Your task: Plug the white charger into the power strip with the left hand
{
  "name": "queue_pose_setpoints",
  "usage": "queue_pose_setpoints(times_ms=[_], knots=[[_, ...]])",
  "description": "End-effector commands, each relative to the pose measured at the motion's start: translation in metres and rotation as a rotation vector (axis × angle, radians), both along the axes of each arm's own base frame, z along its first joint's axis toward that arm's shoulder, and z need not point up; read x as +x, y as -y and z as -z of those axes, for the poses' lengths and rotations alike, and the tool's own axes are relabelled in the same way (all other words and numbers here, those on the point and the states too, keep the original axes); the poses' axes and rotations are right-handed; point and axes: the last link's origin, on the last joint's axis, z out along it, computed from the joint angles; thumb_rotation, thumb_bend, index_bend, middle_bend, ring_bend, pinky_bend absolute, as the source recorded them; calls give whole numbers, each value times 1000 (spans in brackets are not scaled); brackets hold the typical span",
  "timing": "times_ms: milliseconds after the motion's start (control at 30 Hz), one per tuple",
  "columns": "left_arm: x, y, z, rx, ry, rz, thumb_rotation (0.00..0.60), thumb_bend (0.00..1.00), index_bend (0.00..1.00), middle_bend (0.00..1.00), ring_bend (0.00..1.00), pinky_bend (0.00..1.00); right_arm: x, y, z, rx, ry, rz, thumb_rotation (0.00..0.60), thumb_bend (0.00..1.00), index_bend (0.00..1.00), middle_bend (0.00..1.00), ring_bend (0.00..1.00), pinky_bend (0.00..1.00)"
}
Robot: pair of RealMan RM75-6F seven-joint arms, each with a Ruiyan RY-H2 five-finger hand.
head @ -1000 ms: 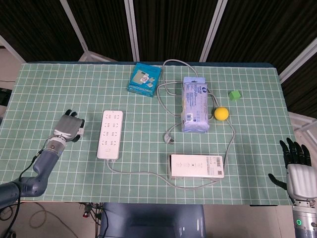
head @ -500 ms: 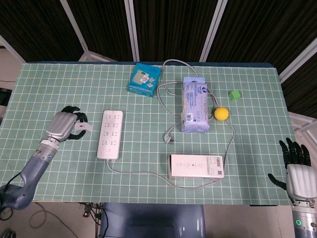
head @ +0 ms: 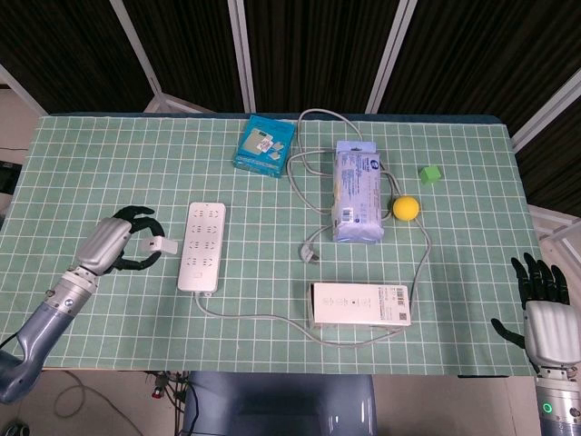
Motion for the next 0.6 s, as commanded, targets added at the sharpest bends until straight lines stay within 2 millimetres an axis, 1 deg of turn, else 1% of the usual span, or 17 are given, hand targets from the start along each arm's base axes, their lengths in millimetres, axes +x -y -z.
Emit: queue_pose_setpoints(times_ms=[33,133,367,600], knots=[[9,-3,8,-32,-49,10,600,431,577,575,184,162,0,0,-1,-1,2,0,600,129,0,0,0,4],[16,-7,14,-47,-100,12,600,431,577,575,184,162,0,0,-2,-7,2,2,600,130,0,0,0,4],[33,-14,26,-61,-154,9,600,431,577,575,184,161,-1,0,-5,-14,5,4,600,130,0,0,0,3],[40,-18,42,-54,-194,3,600,431,577,575,184,161,-2,0,-6,-19,5,6,600,130,0,0,0,4]])
